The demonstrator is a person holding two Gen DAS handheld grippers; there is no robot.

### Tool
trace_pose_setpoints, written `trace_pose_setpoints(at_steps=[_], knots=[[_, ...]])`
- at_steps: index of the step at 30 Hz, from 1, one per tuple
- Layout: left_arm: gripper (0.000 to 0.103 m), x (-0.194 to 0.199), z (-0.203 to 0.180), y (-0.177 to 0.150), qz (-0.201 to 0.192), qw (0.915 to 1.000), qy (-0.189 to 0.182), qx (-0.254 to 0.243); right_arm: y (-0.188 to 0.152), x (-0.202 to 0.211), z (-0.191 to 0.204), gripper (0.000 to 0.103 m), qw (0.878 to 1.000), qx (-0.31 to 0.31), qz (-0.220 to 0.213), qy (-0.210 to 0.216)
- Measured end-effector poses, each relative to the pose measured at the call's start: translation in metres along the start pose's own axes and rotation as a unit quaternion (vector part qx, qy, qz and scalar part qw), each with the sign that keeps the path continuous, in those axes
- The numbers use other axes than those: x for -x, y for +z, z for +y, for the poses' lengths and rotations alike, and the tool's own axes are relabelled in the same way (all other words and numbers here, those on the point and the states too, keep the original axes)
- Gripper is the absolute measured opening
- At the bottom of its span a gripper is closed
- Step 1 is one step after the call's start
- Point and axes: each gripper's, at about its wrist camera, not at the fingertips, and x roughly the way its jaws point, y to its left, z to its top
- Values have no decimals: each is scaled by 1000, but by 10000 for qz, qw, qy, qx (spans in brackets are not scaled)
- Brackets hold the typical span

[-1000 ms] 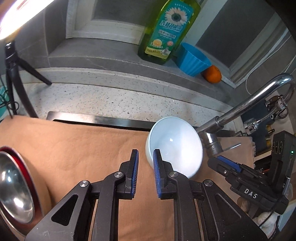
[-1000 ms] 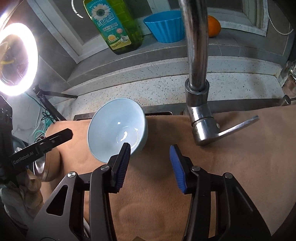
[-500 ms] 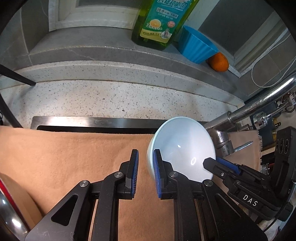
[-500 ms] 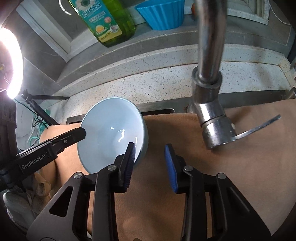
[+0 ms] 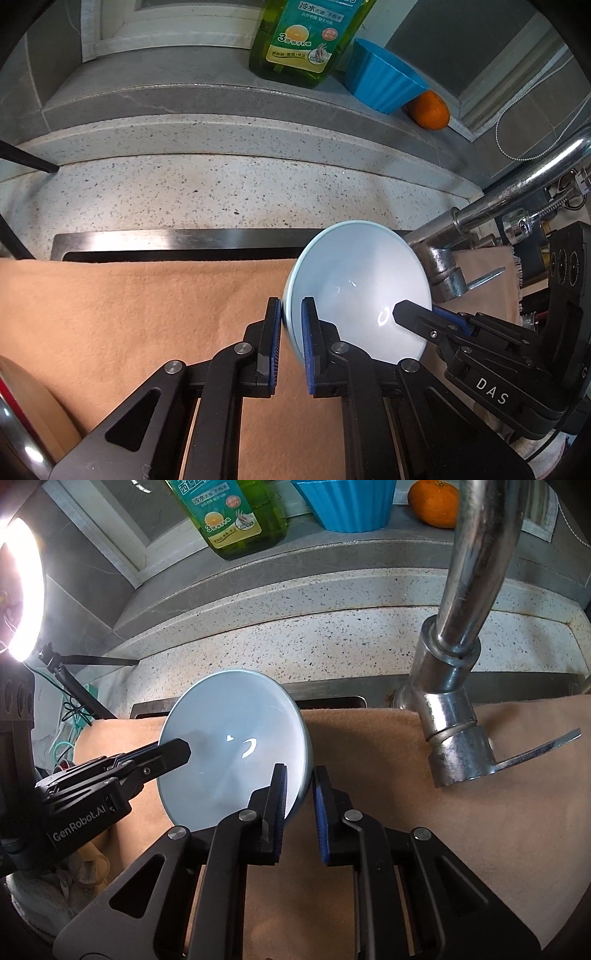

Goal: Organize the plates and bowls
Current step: 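Carry the pale blue bowl over the nested steel bowls with the left tool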

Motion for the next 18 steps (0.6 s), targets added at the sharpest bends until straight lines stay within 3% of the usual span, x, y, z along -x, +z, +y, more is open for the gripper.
trace_pose_setpoints(at_steps=[10, 18], knots=[[9, 39, 10, -10, -234, 9996, -107, 115, -6, 23, 26, 12, 9997, 229, -40, 126], [9, 95, 32, -23, -661, 9975, -89, 236, -9, 51, 81, 12, 9968, 692, -193, 347]])
